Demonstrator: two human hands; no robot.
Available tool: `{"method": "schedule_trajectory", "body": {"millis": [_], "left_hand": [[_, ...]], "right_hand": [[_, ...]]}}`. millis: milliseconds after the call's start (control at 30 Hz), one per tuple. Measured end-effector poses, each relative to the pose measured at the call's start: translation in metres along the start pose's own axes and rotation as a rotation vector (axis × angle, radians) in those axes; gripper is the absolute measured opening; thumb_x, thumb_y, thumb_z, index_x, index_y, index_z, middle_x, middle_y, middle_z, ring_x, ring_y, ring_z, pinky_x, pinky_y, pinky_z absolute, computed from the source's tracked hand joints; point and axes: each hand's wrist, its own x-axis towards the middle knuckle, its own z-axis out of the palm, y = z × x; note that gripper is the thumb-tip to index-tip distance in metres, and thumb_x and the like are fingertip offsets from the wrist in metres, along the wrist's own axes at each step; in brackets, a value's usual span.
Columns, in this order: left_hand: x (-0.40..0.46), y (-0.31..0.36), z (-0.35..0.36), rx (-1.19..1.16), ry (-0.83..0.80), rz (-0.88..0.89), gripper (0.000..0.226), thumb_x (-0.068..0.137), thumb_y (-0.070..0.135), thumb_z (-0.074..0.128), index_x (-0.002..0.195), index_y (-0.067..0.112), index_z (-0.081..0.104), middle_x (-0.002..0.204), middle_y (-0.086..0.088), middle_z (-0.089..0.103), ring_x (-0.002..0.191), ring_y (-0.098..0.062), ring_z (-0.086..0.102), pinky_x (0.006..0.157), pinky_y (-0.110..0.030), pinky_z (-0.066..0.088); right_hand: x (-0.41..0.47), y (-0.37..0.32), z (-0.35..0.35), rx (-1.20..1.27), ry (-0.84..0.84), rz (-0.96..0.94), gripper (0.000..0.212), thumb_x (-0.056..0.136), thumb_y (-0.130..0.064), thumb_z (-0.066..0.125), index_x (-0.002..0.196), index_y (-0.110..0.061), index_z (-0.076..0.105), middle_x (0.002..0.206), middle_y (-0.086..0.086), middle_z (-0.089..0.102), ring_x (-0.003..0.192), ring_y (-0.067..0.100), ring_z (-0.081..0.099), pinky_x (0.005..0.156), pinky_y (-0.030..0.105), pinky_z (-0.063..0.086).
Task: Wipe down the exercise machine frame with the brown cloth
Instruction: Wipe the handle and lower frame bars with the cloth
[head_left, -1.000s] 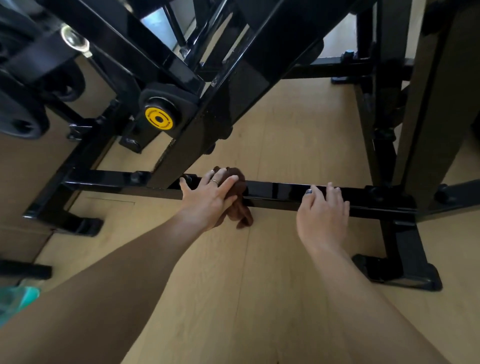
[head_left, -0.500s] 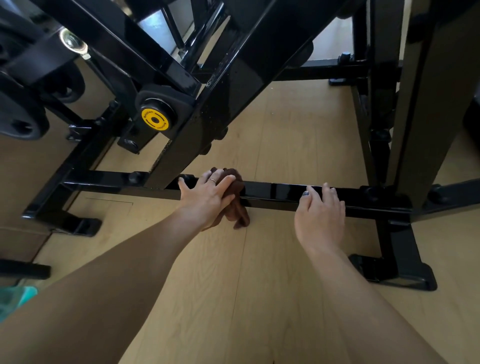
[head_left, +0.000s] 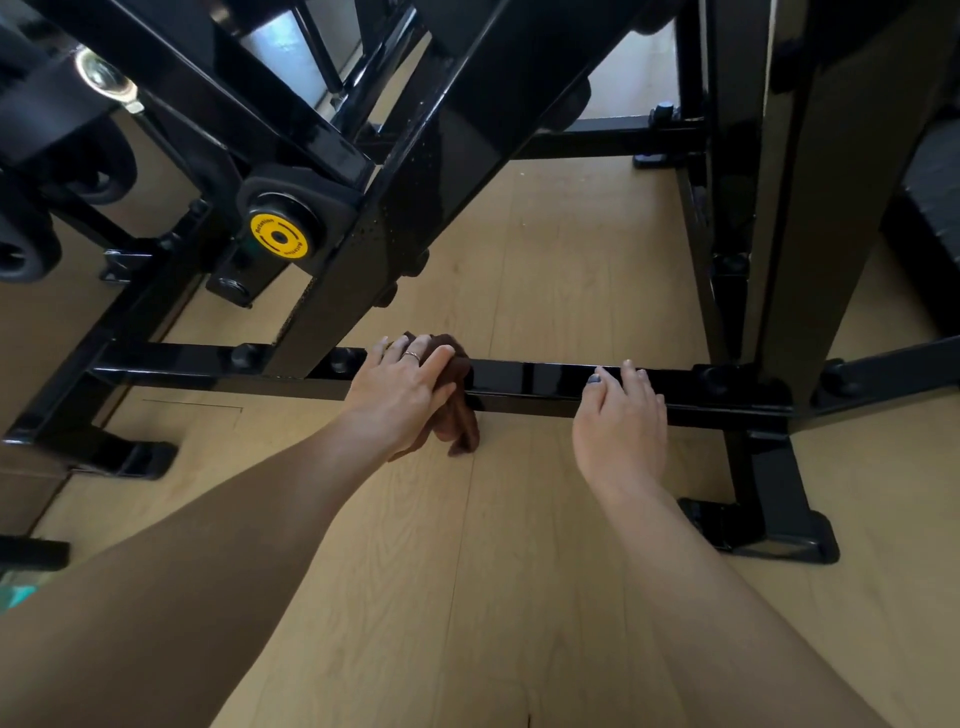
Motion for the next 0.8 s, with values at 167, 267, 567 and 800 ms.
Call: {"method": "schedule_trajectory", "body": {"millis": [167, 267, 567, 800], "left_hand": [[0.01, 0.033, -0.006, -0.027, 0.045, 0.087, 0.046, 0.11, 0.047, 0.029, 0.149, 0.024, 0.034, 0.158, -0.011, 0.038, 0.146, -0.032, 0.036, 0.123, -0.043, 0.025], [0.022, 0.089, -0.012, -0.063, 0.089, 0.223, 0.046, 0.108, 0.045, 0.035, 0.149, 0.023, 0.036, 0.159, -0.013, 0.038, 0.145, -0.034, 0.037, 0.122, -0.046, 0.027], [0.049, 0.166, -0.013, -0.225, 0.143, 0.41, 0.046, 0.108, 0.044, 0.04, 0.151, 0.026, 0.04, 0.16, -0.007, 0.037, 0.146, -0.029, 0.037, 0.123, -0.04, 0.026], [0.015, 0.053, -0.003, -0.204, 0.098, 0.178, 0.048, 0.108, 0.045, 0.039, 0.154, 0.03, 0.035, 0.162, -0.002, 0.037, 0.148, -0.021, 0.036, 0.123, -0.036, 0.026]], "right_hand": [[0.002, 0.012, -0.021, 0.297, 0.148, 0.033, 0.042, 0.111, -0.029, 0.033, 0.141, -0.012, 0.058, 0.142, 0.005, 0.06, 0.133, 0.017, 0.053, 0.114, 0.037, 0.043], [0.001, 0.033, -0.038, 0.309, 0.326, 0.031, 0.041, 0.111, -0.027, 0.034, 0.136, -0.009, 0.06, 0.136, 0.007, 0.061, 0.123, 0.017, 0.058, 0.101, 0.026, 0.044], [0.005, 0.05, -0.035, 0.123, 0.317, -0.01, 0.044, 0.11, -0.029, 0.036, 0.146, -0.011, 0.054, 0.151, 0.004, 0.049, 0.138, 0.022, 0.043, 0.112, 0.039, 0.042], [-0.002, 0.03, -0.029, 0.01, 0.161, 0.012, 0.046, 0.108, -0.03, 0.043, 0.151, -0.014, 0.047, 0.155, 0.006, 0.046, 0.146, 0.025, 0.032, 0.116, 0.041, 0.036]]}}
